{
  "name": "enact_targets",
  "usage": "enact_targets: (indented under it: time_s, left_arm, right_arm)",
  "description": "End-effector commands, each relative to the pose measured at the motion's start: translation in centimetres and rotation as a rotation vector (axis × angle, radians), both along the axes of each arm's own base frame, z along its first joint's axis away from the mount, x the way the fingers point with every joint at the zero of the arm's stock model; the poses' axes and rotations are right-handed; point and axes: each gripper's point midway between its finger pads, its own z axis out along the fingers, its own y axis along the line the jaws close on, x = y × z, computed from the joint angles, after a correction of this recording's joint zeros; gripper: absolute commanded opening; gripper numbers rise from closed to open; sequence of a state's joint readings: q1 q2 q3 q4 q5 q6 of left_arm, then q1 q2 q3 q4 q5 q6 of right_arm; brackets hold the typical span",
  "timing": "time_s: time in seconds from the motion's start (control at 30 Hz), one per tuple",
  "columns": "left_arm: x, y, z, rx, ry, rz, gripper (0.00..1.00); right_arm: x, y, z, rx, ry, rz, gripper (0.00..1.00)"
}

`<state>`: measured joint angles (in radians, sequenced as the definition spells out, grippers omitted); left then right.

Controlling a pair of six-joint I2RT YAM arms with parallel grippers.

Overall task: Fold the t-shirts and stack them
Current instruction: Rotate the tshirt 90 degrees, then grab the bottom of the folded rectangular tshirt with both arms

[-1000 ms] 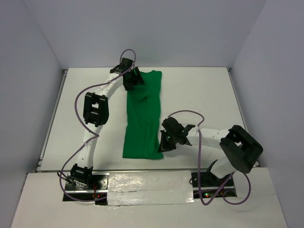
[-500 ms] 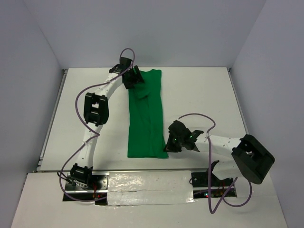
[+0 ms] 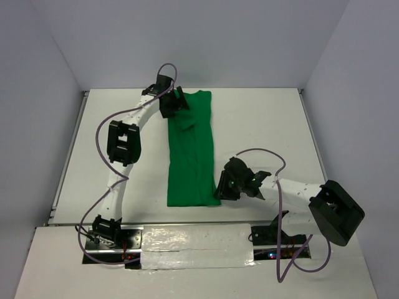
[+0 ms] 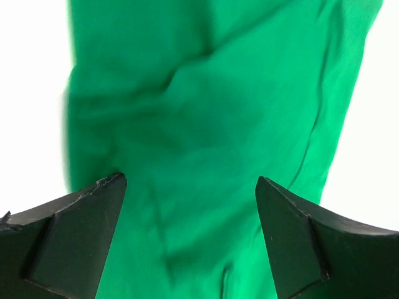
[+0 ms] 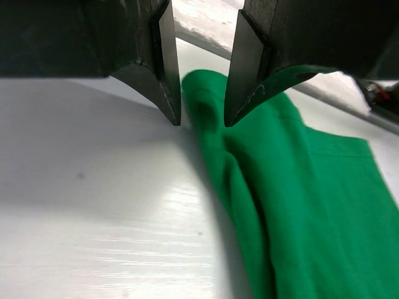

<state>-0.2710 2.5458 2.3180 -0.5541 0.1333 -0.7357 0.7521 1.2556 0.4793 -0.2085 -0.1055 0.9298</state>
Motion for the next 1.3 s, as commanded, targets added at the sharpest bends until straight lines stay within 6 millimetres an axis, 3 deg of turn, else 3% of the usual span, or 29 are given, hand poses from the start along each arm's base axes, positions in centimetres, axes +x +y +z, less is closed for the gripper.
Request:
enact_targets:
  time_s: [0.0,0.03,0.07,0.1,0.13,0.17,0.23,0.27,0.3,0.33,0.37,0.43,0.47,0.57,0.6,0.63,0.83,1.0,1.2,1.27]
  left_arm:
    - [-1.6,2.2,9.3,0.078,-0.126,0.033,0.99]
    - [-2.3,2.8,10.3,0.095,-0.13,0.046,0.99]
    - [-3.6,3.6,14.2,0.093,-0.177,0.07,0.99]
    - [-5.4,5.2,12.5,0.149,-0.122,0.113,0.99]
    - [-6.9,5.6,12.5,0.151,-0.105,0.121,0.99]
    - [-10.4,6.6,12.0,0.163,-0.07,0.128,0.99]
    - [-13.2,8.1,11.5,0.174,-0.061,0.186,0.99]
    - [-16.8,9.0,10.1,0.178,-0.017,0.194,0.99]
    - [-18.4,9.2,9.5,0.161,0.002,0.198,0.99]
    - [-19.9,8.1,8.9,0.093,0.017,0.172,0.99]
    - [-23.8,7.9,6.6,0.08,0.073,0.143,0.99]
    - [-27.5,5.6,6.2,-0.008,0.087,0.077,0.99]
    - [-30.5,5.7,3.2,0.0,0.169,0.065,0.99]
    - [-35.9,3.4,1.2,-0.069,0.235,0.006,0.99]
    - [-36.7,2.9,1.6,-0.098,0.222,-0.01,0.99]
    - [-37.9,3.1,0.3,-0.099,0.244,-0.011,0.98]
    - [-42.9,1.9,-1.7,-0.158,0.339,-0.05,0.87]
    - [-43.5,1.8,-2.1,-0.174,0.337,-0.031,0.76]
    - [-43.4,1.5,-2.7,-0.151,0.349,-0.031,0.48]
    - [-43.5,1.4,-3.0,-0.142,0.361,-0.027,0.27]
  right_arm:
    - [-0.6,-3.1,-0.9,-0.159,0.006,0.009,0.42]
    - [-0.3,-2.9,-0.4,-0.156,-0.007,0.012,0.41]
    - [-0.3,-2.9,-0.2,-0.159,-0.01,0.015,0.4]
    - [-0.1,-2.9,0.2,-0.155,-0.021,0.019,0.4]
    - [0.1,-2.7,0.6,-0.148,-0.031,0.021,0.4]
    - [0.2,-2.5,0.8,-0.137,-0.039,0.023,0.4]
    - [0.4,-2.3,1.0,-0.13,-0.049,0.029,0.4]
    - [0.5,-2.0,1.0,-0.116,-0.048,0.038,0.41]
    - [0.5,-1.9,0.8,-0.118,-0.042,0.043,0.4]
    - [0.6,-1.7,0.8,-0.116,-0.043,0.049,0.41]
    - [0.4,-1.3,0.7,-0.099,-0.03,0.066,0.41]
    - [0.3,-1.1,0.5,-0.089,-0.026,0.074,0.41]
    - [0.0,-0.7,0.5,-0.066,-0.019,0.087,0.41]
    - [-0.3,-0.6,0.2,-0.051,-0.002,0.095,0.4]
    - [-0.6,-0.6,0.1,-0.045,0.003,0.099,0.39]
    - [-0.6,-0.4,0.1,-0.035,-0.002,0.1,0.38]
    - [-0.8,-0.6,0.0,-0.03,0.0,0.1,0.39]
    - [-0.7,-0.6,-0.2,-0.039,0.003,0.1,0.4]
    - [-1.2,-0.9,-0.8,-0.038,0.017,0.092,0.37]
    - [-1.4,-1.0,-1.0,-0.04,0.02,0.091,0.32]
